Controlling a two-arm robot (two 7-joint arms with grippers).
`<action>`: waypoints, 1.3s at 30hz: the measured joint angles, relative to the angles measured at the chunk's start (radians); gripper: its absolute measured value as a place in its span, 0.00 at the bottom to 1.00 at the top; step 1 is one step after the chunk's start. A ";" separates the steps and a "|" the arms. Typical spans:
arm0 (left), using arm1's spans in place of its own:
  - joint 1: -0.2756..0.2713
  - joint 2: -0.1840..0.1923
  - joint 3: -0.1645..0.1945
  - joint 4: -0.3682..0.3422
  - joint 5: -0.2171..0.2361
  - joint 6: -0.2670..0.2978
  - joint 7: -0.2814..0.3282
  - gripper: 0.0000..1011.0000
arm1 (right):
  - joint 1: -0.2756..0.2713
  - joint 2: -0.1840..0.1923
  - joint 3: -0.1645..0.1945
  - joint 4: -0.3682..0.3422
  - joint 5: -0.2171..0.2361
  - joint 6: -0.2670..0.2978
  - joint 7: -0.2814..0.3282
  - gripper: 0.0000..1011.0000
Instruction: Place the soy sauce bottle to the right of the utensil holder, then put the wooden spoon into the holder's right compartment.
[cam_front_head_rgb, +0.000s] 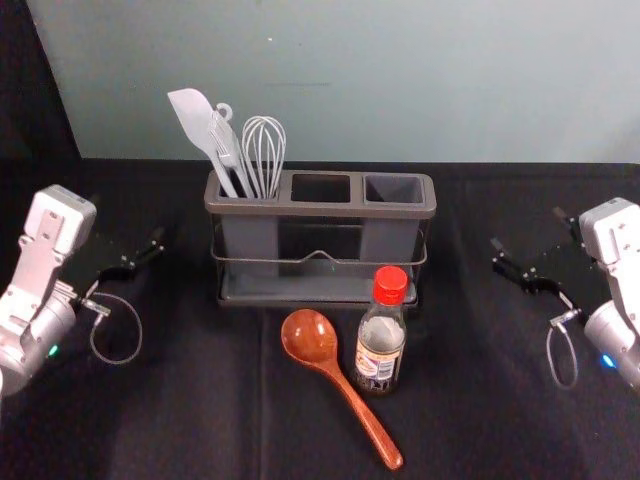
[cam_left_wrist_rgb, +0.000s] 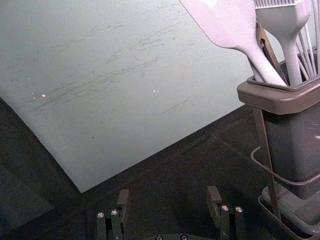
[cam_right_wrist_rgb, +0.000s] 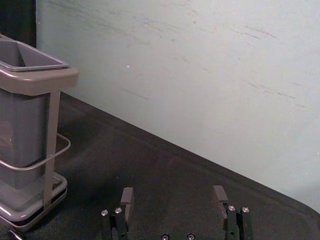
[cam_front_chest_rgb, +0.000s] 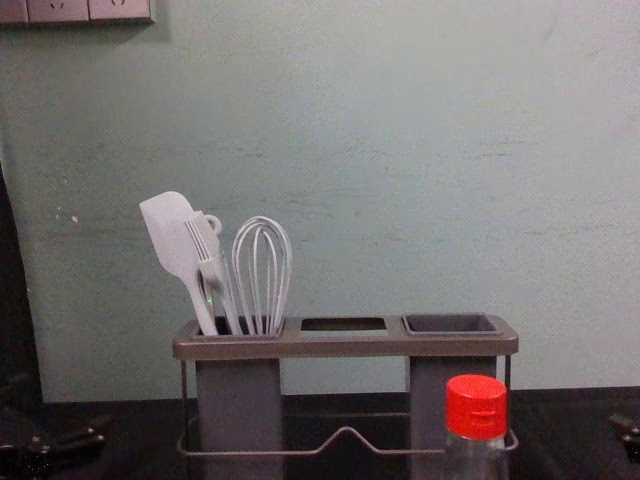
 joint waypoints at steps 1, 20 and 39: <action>0.000 0.000 0.000 0.000 0.000 0.000 0.000 0.99 | 0.000 0.000 0.000 0.000 0.000 0.000 0.000 0.99; 0.000 0.000 0.000 0.000 0.000 0.000 0.000 0.99 | 0.000 0.000 0.000 0.000 0.000 0.000 0.000 0.99; 0.000 0.000 0.000 0.000 0.000 0.000 0.000 0.99 | 0.000 0.000 0.000 0.000 0.000 0.000 0.000 0.99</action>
